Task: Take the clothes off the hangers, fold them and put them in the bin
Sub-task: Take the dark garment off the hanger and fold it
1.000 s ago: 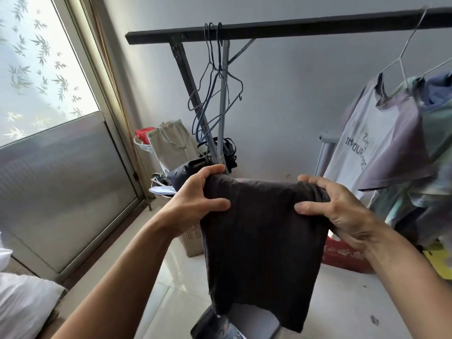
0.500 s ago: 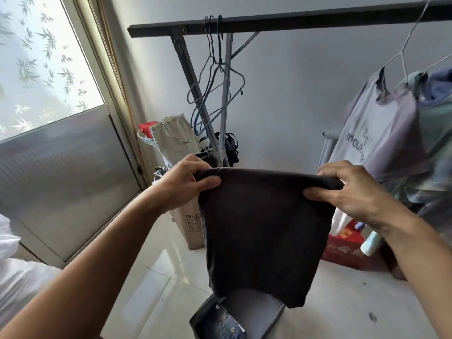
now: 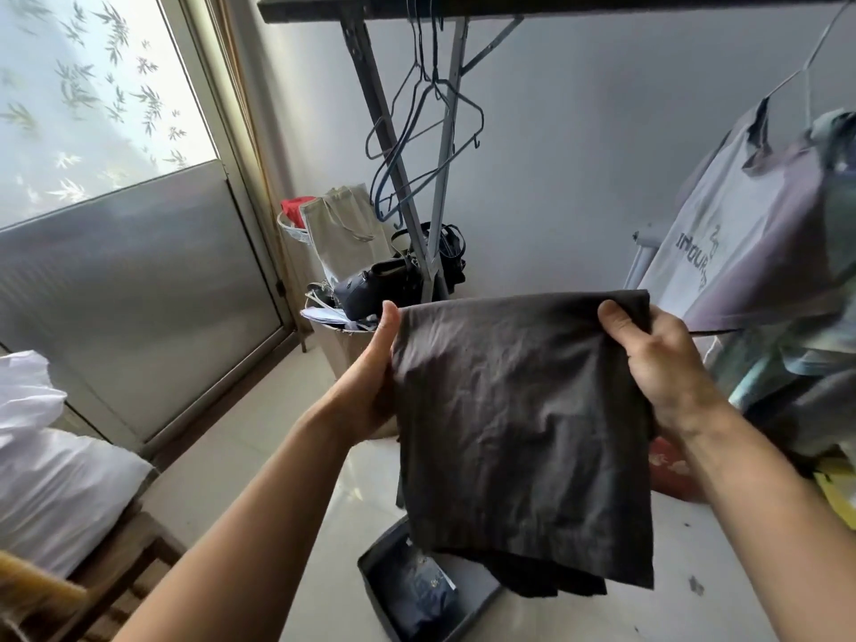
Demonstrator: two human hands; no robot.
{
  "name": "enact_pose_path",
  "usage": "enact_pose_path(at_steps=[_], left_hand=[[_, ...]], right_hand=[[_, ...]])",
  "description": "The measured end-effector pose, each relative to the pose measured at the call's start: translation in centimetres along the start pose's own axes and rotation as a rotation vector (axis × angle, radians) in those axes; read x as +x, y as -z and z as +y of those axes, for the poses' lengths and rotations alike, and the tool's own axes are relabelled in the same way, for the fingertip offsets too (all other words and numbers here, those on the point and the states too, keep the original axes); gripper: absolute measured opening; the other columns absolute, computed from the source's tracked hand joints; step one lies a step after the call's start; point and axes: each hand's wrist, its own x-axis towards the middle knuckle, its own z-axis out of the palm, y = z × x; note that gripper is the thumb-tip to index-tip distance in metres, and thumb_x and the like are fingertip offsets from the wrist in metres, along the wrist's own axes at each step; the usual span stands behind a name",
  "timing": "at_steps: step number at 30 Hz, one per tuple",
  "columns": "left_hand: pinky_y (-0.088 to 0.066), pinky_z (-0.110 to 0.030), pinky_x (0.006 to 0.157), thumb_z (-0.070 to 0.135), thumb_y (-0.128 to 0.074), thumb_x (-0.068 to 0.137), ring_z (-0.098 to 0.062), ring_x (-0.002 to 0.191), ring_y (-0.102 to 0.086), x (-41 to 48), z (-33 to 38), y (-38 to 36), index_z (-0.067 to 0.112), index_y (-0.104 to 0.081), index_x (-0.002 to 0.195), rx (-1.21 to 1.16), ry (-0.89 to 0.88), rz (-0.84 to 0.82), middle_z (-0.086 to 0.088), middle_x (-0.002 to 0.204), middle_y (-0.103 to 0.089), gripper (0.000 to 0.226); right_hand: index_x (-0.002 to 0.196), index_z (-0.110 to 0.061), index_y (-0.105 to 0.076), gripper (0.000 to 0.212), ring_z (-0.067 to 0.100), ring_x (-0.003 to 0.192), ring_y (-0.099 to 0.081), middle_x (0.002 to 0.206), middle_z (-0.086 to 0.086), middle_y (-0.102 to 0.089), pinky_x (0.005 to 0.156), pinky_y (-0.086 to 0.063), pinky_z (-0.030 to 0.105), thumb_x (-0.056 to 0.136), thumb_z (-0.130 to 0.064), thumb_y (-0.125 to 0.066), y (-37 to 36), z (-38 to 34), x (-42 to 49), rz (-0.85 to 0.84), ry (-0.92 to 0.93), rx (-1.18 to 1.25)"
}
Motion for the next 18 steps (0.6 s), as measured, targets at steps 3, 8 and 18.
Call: enact_pose_path(at_steps=[3,8,18], left_hand=[[-0.047,-0.033,0.096,0.082,-0.059,0.065,-0.011,0.106,-0.065,-0.4,-2.1,0.6,0.026,-0.062,0.117,0.175,0.064,-0.148,0.008,0.109,-0.073,0.076],[-0.054,-0.036,0.086,0.036,-0.071,0.075,-0.016,0.089,-0.069,0.3,-3.5,1.1,0.008,-0.070,0.100,0.134,-0.034,0.012,-0.005,0.101,-0.074,0.038],[-0.058,-0.026,0.080,0.021,-0.065,0.093,-0.015,0.092,-0.070,4.0,-3.6,3.9,0.010,-0.067,0.106,0.230,-0.230,0.251,-0.004,0.101,-0.075,0.017]], right_hand=[[0.083,-0.013,-0.069,0.037,0.028,0.098,-0.066,0.092,0.006,-0.072,0.094,-0.052,0.046,0.084,-0.051,-0.067,-0.2,1.0,1.1,0.059,0.004,-0.137],[0.093,-0.008,-0.071,0.055,0.029,0.107,-0.064,0.112,0.020,-0.066,0.090,-0.054,0.038,0.078,-0.061,-0.069,-0.8,3.4,2.6,0.066,-0.229,-0.007],[0.117,-0.013,-0.068,0.089,0.034,0.104,-0.065,0.116,0.013,-0.070,0.079,-0.047,0.040,0.040,-0.052,-0.093,-2.9,10.4,0.4,-0.362,-0.589,0.244]])
